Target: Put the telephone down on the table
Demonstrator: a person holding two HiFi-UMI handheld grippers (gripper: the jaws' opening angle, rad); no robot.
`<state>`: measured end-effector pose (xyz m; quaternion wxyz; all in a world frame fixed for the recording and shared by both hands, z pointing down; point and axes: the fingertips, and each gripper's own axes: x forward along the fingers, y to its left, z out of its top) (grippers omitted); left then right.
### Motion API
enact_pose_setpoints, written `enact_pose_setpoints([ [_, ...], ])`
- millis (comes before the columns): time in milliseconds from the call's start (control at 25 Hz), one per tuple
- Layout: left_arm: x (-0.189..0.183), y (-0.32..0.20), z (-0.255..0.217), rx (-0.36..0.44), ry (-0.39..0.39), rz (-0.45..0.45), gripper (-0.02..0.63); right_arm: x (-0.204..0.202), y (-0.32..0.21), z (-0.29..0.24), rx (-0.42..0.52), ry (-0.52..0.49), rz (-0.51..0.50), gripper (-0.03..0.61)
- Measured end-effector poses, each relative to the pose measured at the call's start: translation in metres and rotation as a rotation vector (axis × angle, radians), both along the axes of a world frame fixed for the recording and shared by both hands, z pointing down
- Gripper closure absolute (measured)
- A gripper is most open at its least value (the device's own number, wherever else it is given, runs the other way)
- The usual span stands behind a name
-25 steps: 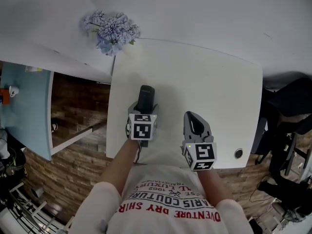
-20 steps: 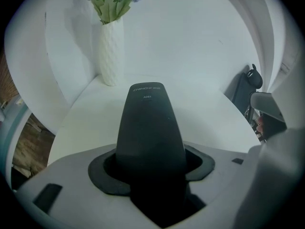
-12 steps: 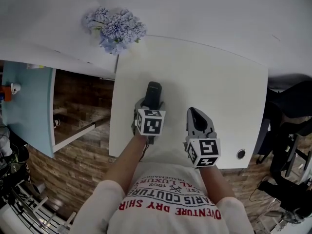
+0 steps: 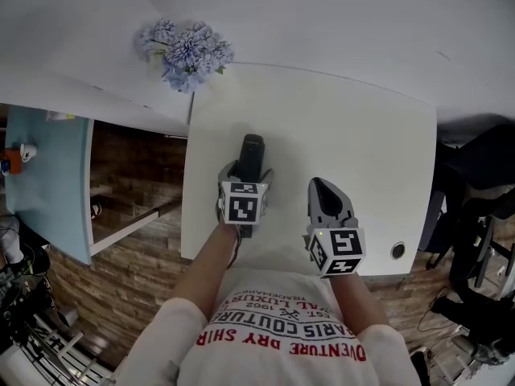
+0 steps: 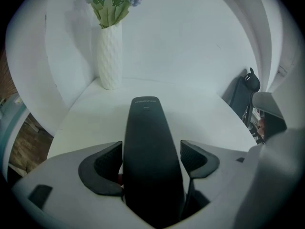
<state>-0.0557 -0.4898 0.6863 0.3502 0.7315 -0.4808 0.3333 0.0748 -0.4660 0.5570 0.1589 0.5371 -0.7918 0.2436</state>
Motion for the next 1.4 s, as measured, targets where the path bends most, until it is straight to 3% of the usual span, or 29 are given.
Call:
enact_pose_setpoints([
  [160,0.001,0.007,-0.016,0.032,0.001,0.01,0.239,0.004,0.005,-0.006,0.01,-0.001,0.008,0.554],
  [360,0.007,0.009,-0.052,0.124,0.034,0.0,0.239,0.002,0.018,-0.015,0.02,-0.024,0.01,0.554],
  [440,0.005,0.014,-0.069,0.168,0.015,-0.022,0.241,0.002,0.024,-0.019,0.026,-0.03,0.009,0.554],
  [480,0.001,0.016,-0.078,0.204,-0.011,-0.048,0.27,0.002,0.027,-0.022,0.031,-0.032,0.009,0.554],
  [520,-0.005,0.017,-0.087,0.246,-0.042,-0.078,0.441,0.003,0.03,-0.026,0.038,-0.033,0.009,0.554],
  [560,-0.01,0.018,-0.096,0.287,-0.067,-0.101,0.545,0.004,0.032,-0.03,0.048,-0.033,0.01,0.554],
  [680,-0.01,0.019,-0.119,0.356,-0.049,-0.115,0.586,0.006,0.034,-0.043,0.087,-0.029,0.014,0.554],
  [840,0.006,0.027,-0.157,0.421,0.106,-0.11,0.589,0.009,0.039,-0.066,0.144,-0.02,0.008,0.554],
  [960,0.025,0.032,-0.202,0.552,0.233,-0.059,0.589,0.012,0.041,-0.088,0.216,0.0,0.002,0.554],
  [1040,0.035,0.036,-0.234,0.687,0.251,-0.013,0.588,0.014,0.043,-0.106,0.274,0.012,0.0,0.554],
  [1240,0.062,0.051,-0.304,1.039,0.144,0.16,0.588,0.018,0.048,-0.148,0.424,0.041,-0.012,0.554],
  [1400,0.075,0.063,-0.322,1.12,0.074,0.269,0.588,0.019,0.053,-0.17,0.51,0.044,-0.017,0.554],
])
